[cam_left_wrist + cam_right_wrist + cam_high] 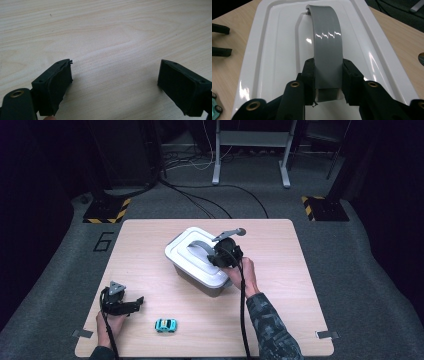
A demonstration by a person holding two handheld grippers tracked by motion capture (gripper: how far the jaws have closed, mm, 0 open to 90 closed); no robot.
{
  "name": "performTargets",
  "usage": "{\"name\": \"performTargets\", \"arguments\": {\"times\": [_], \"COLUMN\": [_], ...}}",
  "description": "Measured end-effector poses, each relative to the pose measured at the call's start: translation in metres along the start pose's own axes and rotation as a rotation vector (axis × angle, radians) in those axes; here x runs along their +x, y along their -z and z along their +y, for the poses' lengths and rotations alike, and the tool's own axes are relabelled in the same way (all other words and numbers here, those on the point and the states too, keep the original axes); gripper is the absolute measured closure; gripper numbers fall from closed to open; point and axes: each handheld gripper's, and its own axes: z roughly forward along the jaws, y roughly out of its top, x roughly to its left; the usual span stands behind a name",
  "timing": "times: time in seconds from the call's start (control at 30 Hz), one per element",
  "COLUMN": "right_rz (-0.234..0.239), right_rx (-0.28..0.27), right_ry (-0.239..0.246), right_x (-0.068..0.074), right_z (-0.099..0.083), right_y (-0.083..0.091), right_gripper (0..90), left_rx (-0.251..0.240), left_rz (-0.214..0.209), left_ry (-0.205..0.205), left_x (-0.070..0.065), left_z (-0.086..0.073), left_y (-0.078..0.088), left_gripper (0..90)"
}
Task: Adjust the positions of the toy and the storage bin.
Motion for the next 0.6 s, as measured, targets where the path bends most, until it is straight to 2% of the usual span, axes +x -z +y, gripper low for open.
{"name": "performTargets", "arguments": {"times": [0.2,0.43,0.6], "right_rz": [0.016,0.020,0.026], "right_rx": [0.015,0.008,0.010], "right_ry": [0.000,0.006,-0.011], "right_x": [0.002,0.005,0.008], "right_z": [-0.002,-0.009,-0.013], "right_y": [0.004,0.010,0.015], "right_gripper": [67.0,67.0,67.0], "left_rx": [0.002,0.002,0.002], "left_rz": [0.001,0.001,0.003], "left_ry": [-0.010,-0.010,-0.009], "left_x": [0.001,0.001,0.001], "left_z": [0.000,0.000,0.000], "left_y": [0.000,0.000,0.000], "left_gripper": [11.9,12.0,12.1]}}
